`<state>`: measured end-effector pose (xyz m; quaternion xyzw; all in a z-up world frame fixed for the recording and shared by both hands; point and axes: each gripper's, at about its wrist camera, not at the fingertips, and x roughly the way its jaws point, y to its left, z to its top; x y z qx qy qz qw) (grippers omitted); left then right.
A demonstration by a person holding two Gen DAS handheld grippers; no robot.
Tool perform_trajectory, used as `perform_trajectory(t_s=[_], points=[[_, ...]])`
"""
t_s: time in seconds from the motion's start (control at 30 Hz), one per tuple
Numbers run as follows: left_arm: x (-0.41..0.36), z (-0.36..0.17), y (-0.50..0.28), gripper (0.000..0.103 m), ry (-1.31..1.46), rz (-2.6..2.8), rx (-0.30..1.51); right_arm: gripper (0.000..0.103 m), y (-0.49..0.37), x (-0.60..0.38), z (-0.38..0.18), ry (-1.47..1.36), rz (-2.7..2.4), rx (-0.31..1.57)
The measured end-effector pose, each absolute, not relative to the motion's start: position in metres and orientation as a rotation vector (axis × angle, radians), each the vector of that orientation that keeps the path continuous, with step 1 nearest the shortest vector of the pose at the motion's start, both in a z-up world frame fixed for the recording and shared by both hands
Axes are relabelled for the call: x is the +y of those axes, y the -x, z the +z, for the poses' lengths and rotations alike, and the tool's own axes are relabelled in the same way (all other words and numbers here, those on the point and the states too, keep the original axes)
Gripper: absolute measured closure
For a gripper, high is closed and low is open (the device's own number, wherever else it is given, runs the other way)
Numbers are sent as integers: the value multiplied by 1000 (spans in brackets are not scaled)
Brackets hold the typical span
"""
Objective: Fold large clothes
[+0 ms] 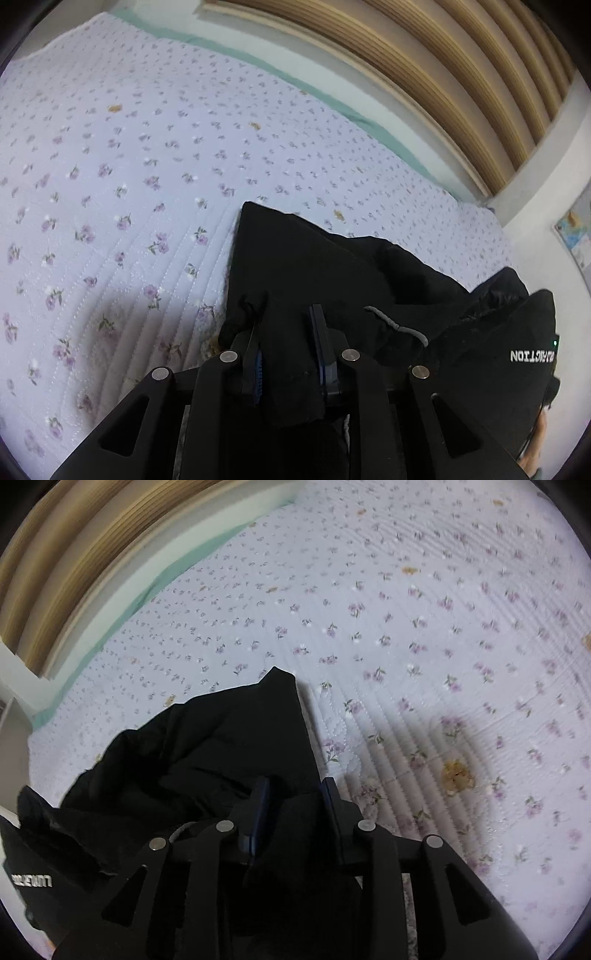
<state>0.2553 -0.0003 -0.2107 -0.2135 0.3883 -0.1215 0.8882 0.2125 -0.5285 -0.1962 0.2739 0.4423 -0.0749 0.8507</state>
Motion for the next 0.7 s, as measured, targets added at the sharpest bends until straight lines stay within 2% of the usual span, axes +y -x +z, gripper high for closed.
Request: perform_trajectory(t_s=[0.07,0.13,0.27,0.3,0.33,0.37,0.4,0.63,0.7], points=[[1,-198,-247,79,416,-288,782,64,-204,-535,-187,-609,-106,907],[5,-177,-231,72,369,-357,745,60,-193,-541,-173,-610,-64,869],[23,-138,-198,51,310,-507,668,51,-163,-551,-133,-566,27,785],[28,-130,-192,45,327,-550,664,46,-157,-552,-126,-554,40,769],[34,-125,-187,43,359,-586,666,41,-149,-553,-118,-541,54,748],[40,-121,-184,41,394,-618,669,30,-143,-554,-112,-525,58,730],[44,-119,-182,41,413,-638,672,25,-139,-554,-108,-510,50,718],[51,-110,-167,35,361,-613,630,24,-156,-540,-126,-381,83,811],[54,-109,-171,23,373,-598,625,24,-170,-535,-134,-334,83,830]])
